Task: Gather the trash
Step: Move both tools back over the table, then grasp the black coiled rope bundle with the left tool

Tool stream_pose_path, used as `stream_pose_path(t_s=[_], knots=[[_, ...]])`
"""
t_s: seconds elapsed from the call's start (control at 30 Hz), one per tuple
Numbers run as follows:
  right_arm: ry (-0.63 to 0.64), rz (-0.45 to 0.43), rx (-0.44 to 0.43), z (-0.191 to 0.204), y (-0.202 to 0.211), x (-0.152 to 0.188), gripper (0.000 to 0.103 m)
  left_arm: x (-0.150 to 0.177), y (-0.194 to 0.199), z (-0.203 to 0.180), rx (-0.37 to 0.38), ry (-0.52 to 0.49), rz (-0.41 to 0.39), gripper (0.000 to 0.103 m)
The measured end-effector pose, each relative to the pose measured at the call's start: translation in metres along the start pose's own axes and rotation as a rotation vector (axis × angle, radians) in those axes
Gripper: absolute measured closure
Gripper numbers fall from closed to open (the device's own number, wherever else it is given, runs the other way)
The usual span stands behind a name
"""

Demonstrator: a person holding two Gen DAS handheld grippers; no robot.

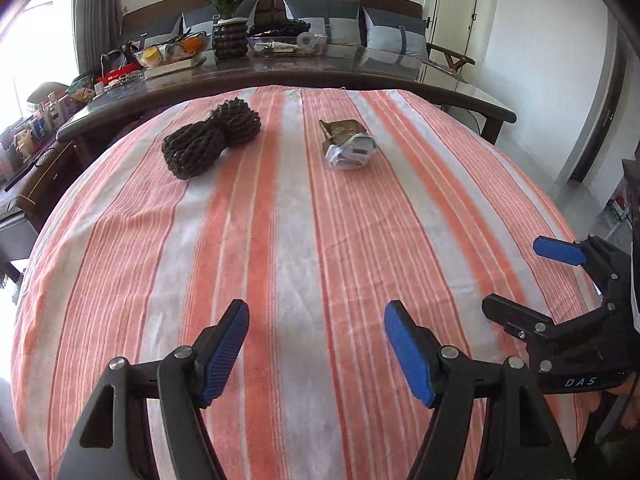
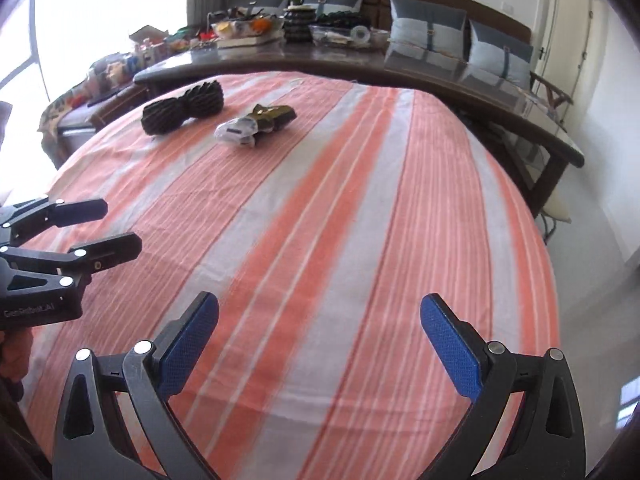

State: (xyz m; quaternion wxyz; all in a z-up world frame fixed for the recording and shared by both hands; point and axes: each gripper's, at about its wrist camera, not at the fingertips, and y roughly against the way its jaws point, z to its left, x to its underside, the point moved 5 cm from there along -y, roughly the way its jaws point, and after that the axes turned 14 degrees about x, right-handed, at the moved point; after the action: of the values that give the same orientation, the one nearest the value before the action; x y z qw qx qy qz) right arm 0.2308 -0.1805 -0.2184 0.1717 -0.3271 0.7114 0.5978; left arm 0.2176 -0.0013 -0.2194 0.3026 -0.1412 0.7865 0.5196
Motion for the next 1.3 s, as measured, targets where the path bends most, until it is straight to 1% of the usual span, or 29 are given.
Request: stream_pose_path(t_s=[0.03,0.07,0.1,0.2,0.23,0.33,0.37,0.43,0.47,0.53,0.67,0.73,0.8,0.83,0.87,0.9,1.03,1.13,1.2,1.3], knots=[[0.014,0.014,-0.001,0.009,-0.007,0.002,0.002,0.001,-0.001,0.007,0.0,0.017,0.008,0.031],[0.027,0.047,-0.002,0.015,-0.015,0.004,0.002,0.001,0.002,0.013,0.009,0.021,-0.003,0.031],[-0.007,0.043,-0.026,0.012,-0.014,0.002,0.002,-0.001,0.003,0.018,0.018,0.03,-0.003,0.031],[-0.037,0.069,-0.03,0.009,-0.017,0.005,0.0,-0.018,0.002,0.034,0.011,0.034,0.014,0.031],[-0.037,0.071,-0.029,0.009,-0.017,0.006,0.0,-0.027,0.004,0.041,0.003,0.026,0.005,0.031],[-0.034,0.07,-0.025,0.01,-0.015,0.006,0.0,-0.063,0.013,0.063,-0.015,-0.023,-0.062,0.031],[-0.034,0.07,-0.024,0.011,-0.014,0.004,0.0,-0.077,0.015,0.071,-0.014,-0.034,-0.078,0.031],[-0.033,0.071,-0.024,0.011,-0.014,0.004,0.0,-0.102,0.012,0.084,0.014,-0.047,-0.08,0.031],[-0.033,0.071,-0.024,0.011,-0.014,0.004,0.0,-0.113,0.008,0.089,0.035,-0.049,-0.073,0.031],[-0.033,0.071,-0.024,0.011,-0.015,0.003,0.0,-0.13,-0.007,0.095,0.084,-0.067,-0.024,0.031],[-0.033,0.071,-0.024,0.01,-0.015,0.003,0.0,-0.145,-0.044,0.103,0.106,-0.103,0.077,0.031],[-0.033,0.071,-0.024,0.01,-0.015,0.003,0.0,-0.145,-0.058,0.105,0.117,-0.103,0.106,0.031],[-0.033,0.071,-0.024,0.01,-0.014,0.004,0.0,-0.141,-0.063,0.103,0.129,-0.112,0.114,0.032],[-0.033,0.071,-0.024,0.01,-0.015,0.004,0.0,-0.139,-0.064,0.102,0.128,-0.114,0.111,0.038],[-0.033,0.071,-0.024,0.01,-0.015,0.003,0.0,-0.137,-0.063,0.103,0.132,-0.11,0.107,0.067],[-0.033,0.071,-0.025,0.01,-0.014,0.004,0.0,-0.133,-0.063,0.104,0.136,-0.089,0.11,0.07],[-0.033,0.071,-0.025,0.01,-0.014,0.004,0.0,-0.116,-0.038,0.103,0.108,0.031,0.055,0.07],[-0.033,0.072,-0.025,0.01,-0.014,0.004,0.0,-0.087,-0.013,0.088,0.055,0.109,0.038,0.07],[-0.033,0.071,-0.025,0.01,-0.014,0.004,0.0,-0.067,0.001,0.074,0.042,0.131,0.017,0.07],[-0.033,0.072,-0.025,0.01,-0.014,0.004,0.0,-0.043,0.008,0.057,0.018,0.132,-0.009,0.064]])
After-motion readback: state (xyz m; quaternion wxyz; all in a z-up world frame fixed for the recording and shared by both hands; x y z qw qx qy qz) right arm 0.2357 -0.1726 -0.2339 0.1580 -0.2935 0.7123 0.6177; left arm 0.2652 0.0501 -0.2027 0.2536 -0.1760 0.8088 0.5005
